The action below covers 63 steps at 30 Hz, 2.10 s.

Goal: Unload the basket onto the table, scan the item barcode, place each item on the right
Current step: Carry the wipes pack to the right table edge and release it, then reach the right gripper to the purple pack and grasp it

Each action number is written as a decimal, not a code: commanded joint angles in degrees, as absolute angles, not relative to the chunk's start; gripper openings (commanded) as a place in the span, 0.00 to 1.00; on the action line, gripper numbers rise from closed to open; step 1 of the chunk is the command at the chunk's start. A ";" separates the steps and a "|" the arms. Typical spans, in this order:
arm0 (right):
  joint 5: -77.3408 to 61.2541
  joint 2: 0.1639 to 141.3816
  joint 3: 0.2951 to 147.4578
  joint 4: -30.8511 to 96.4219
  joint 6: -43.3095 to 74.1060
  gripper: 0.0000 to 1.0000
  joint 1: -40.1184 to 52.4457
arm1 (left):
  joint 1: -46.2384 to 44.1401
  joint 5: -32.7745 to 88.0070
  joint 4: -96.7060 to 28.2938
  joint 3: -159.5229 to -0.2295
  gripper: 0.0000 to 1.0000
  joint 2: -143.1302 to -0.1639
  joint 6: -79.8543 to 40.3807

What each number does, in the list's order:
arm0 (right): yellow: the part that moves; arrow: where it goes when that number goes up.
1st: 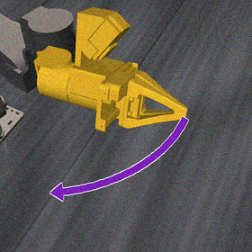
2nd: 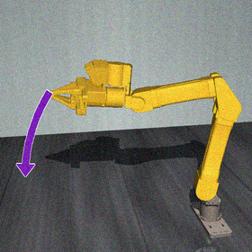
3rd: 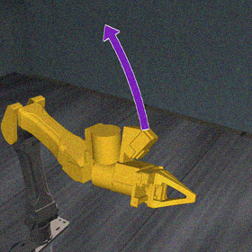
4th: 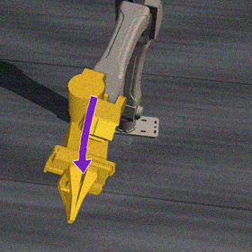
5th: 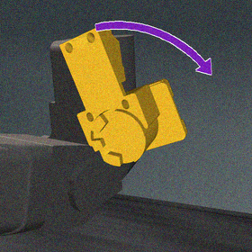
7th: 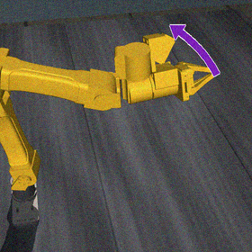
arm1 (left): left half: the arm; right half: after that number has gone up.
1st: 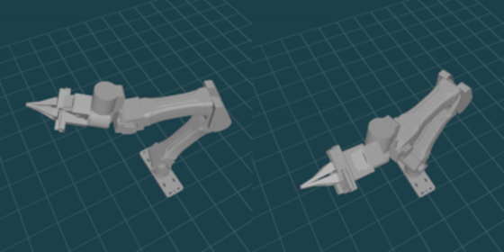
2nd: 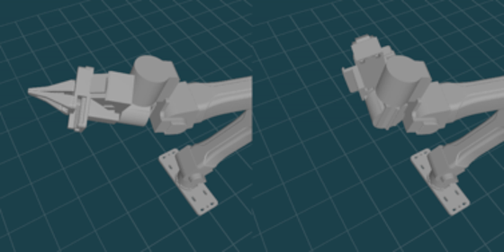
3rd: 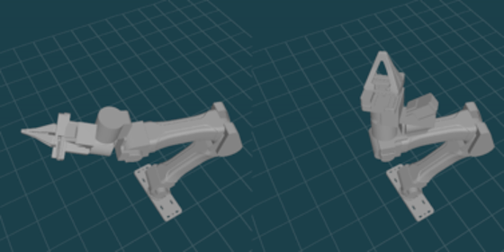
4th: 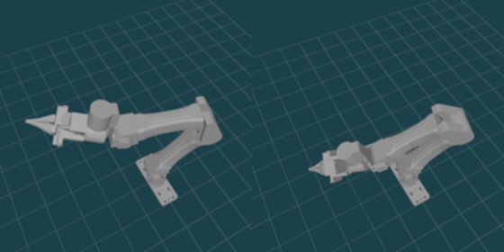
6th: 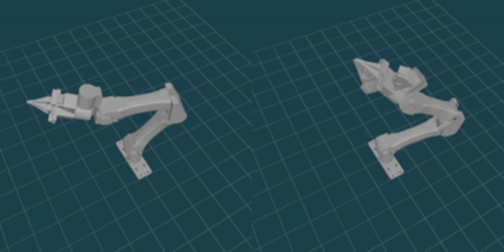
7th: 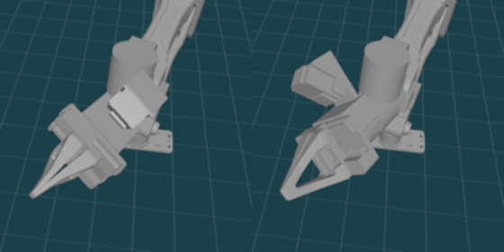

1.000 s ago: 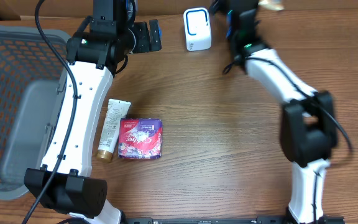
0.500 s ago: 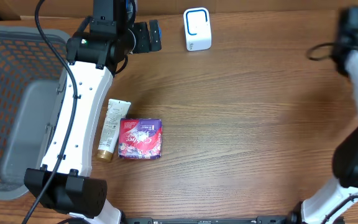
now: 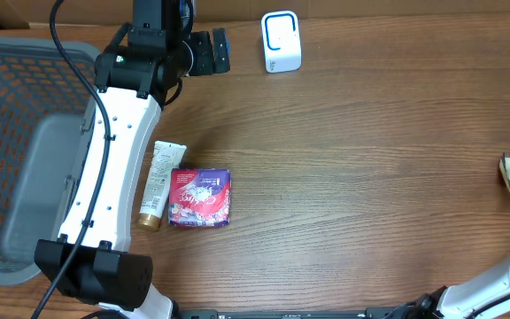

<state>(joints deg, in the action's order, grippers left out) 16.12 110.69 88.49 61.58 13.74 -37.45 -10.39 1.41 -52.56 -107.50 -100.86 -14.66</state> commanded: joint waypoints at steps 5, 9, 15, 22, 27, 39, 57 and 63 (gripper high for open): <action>-10.13 98.65 96.05 67.94 13.52 1.00 -24.58 | -10.52 1.17 -51.68 -107.96 1.00 -100.86 -15.05; -16.32 94.06 96.01 69.41 11.79 1.00 -11.88 | -10.52 1.34 -51.18 -107.96 1.00 -100.86 -15.03; -38.13 95.09 89.71 69.60 1.83 1.00 2.81 | -9.43 1.48 -61.80 -108.27 1.00 -99.68 -11.44; -55.46 95.88 72.71 54.61 -1.80 1.00 16.08 | -8.23 -3.07 -66.26 -108.29 1.00 -89.03 -11.33; -54.33 101.45 65.10 34.68 8.56 1.00 25.58 | -8.23 -3.75 -68.29 -108.29 1.00 -79.99 -11.31; -41.58 113.30 66.81 13.61 12.67 1.00 30.24 | -8.23 -9.63 -80.88 -108.27 1.00 -74.89 -11.81; -48.21 131.46 80.86 18.39 6.98 1.00 37.80 | -8.23 -13.89 -81.01 -108.20 1.00 -74.89 -12.91; -50.19 131.50 80.86 20.29 6.96 0.59 39.00 | -8.23 -15.46 -82.54 -108.16 1.00 -74.89 -12.93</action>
<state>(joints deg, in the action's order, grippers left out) -50.94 128.35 82.06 19.05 7.81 38.65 -8.25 -13.39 -82.00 -108.36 -75.18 -12.23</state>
